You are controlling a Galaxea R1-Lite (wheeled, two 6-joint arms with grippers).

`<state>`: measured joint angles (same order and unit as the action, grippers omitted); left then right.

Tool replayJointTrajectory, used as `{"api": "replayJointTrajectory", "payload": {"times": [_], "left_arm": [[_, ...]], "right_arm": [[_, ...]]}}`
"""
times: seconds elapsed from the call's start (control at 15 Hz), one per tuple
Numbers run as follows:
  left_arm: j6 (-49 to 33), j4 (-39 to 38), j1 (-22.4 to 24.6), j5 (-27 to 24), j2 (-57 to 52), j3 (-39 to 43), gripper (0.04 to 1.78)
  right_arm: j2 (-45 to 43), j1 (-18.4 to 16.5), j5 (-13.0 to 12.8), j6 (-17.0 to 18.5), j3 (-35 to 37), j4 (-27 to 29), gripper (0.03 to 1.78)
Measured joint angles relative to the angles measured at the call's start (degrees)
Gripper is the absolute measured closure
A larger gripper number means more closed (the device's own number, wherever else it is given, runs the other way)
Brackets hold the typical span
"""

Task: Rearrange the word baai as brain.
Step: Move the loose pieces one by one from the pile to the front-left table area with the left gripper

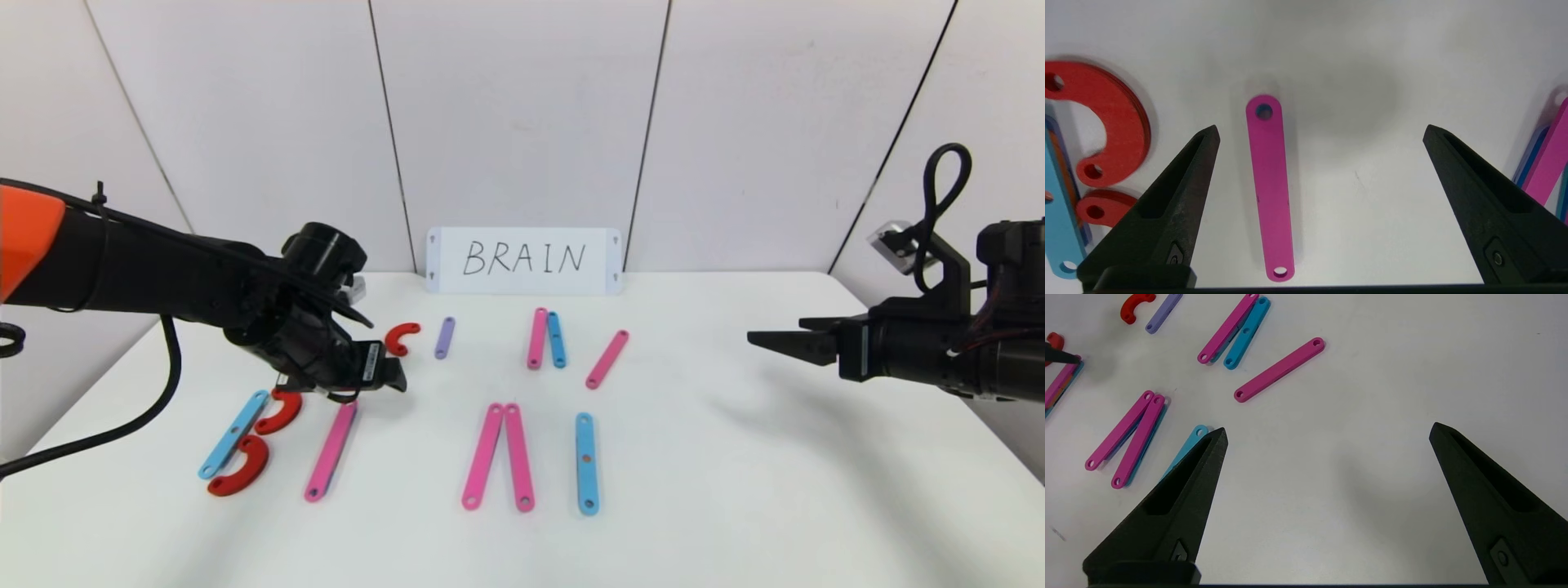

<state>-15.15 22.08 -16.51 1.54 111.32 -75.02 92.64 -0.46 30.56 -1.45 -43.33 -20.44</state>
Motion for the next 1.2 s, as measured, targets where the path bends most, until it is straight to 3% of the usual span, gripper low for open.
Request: {"api": "replayJointTrajectory", "payload": {"times": [0.27,0.6,1.07,1.2], "left_arm": [[0.0,0.5,0.5,3.5,4.6,-10.1,0.08],[-0.3,3.0,2.2,4.0,13.4,-22.4,0.08],[-0.3,2.7,3.7,4.2,19.7,-27.4,0.09],[-0.2,2.5,3.7,4.3,20.1,-27.7,0.19]], "right_arm": [[0.0,0.0,0.0,0.0,0.2,0.0,0.08],[0.0,0.0,0.0,0.0,0.3,0.0,0.08],[-0.2,0.0,0.1,0.0,0.4,0.0,0.08],[-0.2,0.0,0.1,0.0,0.4,0.0,0.08]]}}
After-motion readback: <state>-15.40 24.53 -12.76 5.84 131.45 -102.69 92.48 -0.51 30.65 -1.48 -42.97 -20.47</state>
